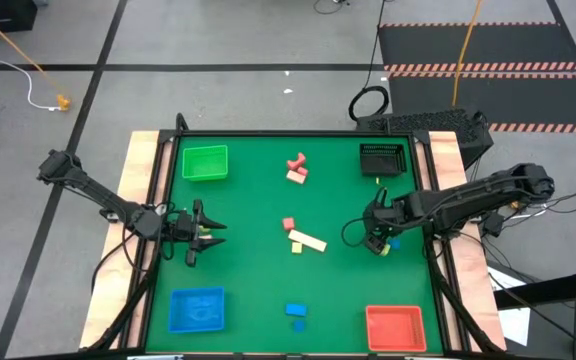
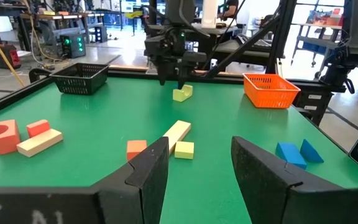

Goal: Sort & place blocks by color
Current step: Put the right green block into the black bin

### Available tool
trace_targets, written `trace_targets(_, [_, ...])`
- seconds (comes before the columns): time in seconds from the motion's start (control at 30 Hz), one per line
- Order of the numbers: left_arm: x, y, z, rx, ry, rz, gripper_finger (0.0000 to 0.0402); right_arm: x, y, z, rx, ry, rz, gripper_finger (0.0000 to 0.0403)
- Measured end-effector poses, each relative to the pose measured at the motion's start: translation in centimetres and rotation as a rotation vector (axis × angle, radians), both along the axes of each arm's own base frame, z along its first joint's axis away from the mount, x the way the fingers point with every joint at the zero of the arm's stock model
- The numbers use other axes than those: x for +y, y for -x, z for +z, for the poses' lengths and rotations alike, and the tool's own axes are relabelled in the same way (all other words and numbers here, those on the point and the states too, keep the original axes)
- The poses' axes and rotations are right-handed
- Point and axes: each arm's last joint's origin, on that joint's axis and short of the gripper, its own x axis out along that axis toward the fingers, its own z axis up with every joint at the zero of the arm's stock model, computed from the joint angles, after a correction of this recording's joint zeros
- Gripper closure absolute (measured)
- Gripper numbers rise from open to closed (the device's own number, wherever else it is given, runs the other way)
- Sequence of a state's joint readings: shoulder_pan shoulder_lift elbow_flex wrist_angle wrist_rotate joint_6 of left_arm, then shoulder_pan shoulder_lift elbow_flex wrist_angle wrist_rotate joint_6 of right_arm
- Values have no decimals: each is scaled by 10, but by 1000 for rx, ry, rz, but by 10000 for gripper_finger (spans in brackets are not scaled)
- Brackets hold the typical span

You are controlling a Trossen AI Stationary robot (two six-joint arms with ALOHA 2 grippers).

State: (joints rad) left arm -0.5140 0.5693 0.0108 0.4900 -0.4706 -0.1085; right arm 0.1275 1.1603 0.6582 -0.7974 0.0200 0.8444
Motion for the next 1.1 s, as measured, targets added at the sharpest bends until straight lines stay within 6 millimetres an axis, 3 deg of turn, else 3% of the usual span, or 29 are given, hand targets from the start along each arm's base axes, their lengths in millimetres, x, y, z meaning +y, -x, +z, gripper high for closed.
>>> trace_targets(0.23, [0, 0, 0, 0, 0, 0, 224, 14, 2, -8, -39, -6, 84, 92])
trace_targets(0.57, [0, 0, 0, 0, 0, 0, 224, 21, 18, -46, -112, 2, 83, 105])
trace_targets(0.73, [0, 0, 0, 0, 0, 0, 224, 22, 22, -51, -101, 54, 104, 157])
trace_targets(0.93, [0, 0, 0, 0, 0, 0, 224, 22, 23, -51, -95, 73, 126, 287])
trace_targets(1.1, [0, 0, 0, 0, 0, 0, 224, 22, 20, -47, -123, 67, 123, 294])
